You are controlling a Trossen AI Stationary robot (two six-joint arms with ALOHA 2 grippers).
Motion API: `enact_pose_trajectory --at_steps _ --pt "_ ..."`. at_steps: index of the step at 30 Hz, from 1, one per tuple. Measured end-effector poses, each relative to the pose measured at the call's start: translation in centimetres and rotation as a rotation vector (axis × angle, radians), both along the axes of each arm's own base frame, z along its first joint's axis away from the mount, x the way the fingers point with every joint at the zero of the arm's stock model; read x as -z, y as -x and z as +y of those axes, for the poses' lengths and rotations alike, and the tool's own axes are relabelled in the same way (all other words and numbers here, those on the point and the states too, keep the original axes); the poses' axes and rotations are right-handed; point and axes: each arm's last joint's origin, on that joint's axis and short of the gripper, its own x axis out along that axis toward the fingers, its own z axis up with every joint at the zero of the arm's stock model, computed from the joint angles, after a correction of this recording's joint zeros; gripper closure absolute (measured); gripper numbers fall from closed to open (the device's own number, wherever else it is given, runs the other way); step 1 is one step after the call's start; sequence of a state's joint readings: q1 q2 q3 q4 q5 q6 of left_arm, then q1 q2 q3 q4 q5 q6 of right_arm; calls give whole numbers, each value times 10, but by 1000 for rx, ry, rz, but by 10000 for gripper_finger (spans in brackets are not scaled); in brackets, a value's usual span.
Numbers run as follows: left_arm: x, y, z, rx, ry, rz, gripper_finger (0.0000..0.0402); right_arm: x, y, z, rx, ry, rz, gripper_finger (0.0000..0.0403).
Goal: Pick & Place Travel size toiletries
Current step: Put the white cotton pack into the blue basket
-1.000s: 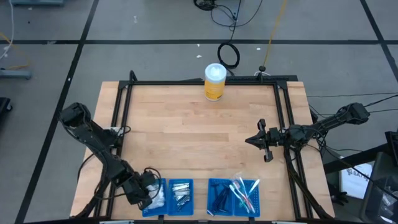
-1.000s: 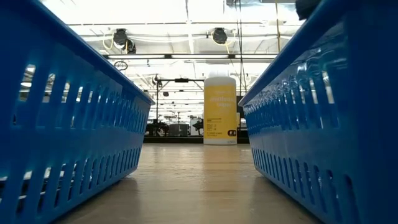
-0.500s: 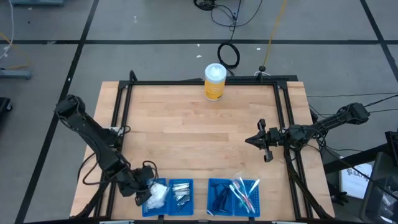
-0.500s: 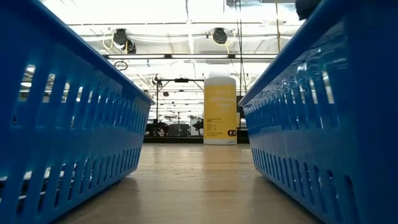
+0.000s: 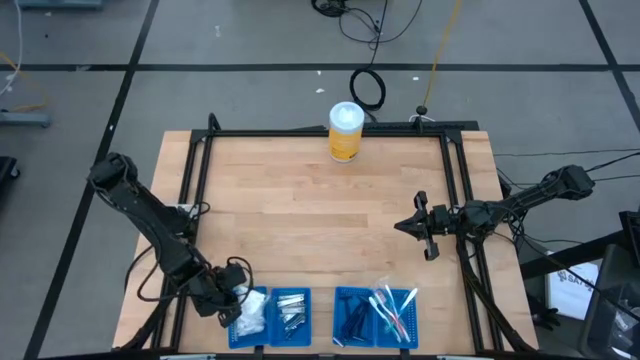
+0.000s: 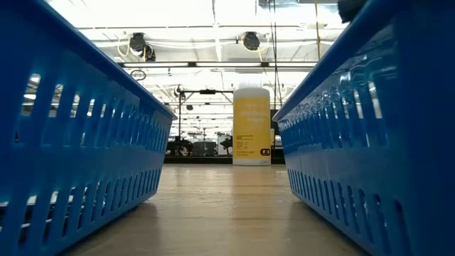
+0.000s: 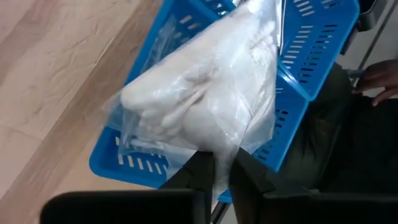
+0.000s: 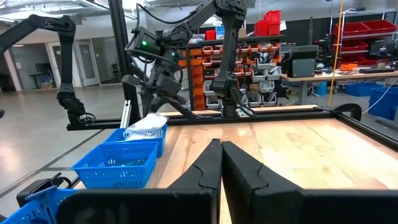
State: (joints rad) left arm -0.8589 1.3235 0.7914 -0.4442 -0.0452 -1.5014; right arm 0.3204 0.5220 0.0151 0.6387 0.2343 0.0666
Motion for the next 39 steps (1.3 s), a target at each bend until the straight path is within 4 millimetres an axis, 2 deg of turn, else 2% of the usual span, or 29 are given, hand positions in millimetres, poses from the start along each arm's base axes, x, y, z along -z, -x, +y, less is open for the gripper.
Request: enact_pose_trajectory --at_steps 12,18,23,28,39 --pt "17 -3 -4 -13 -58 62 225 0 0 0 0 0 0 399" --pt "15 -3 -6 58 34 125 180 0 0 0 0 0 0 399" --pt "14 -3 -6 124 20 102 164 0 0 0 0 0 0 399" --pt "10 -4 -3 124 17 71 166 0 0 0 0 0 0 399" --pt "-26 1 10 69 39 -164 165 0 0 0 0 0 0 399"
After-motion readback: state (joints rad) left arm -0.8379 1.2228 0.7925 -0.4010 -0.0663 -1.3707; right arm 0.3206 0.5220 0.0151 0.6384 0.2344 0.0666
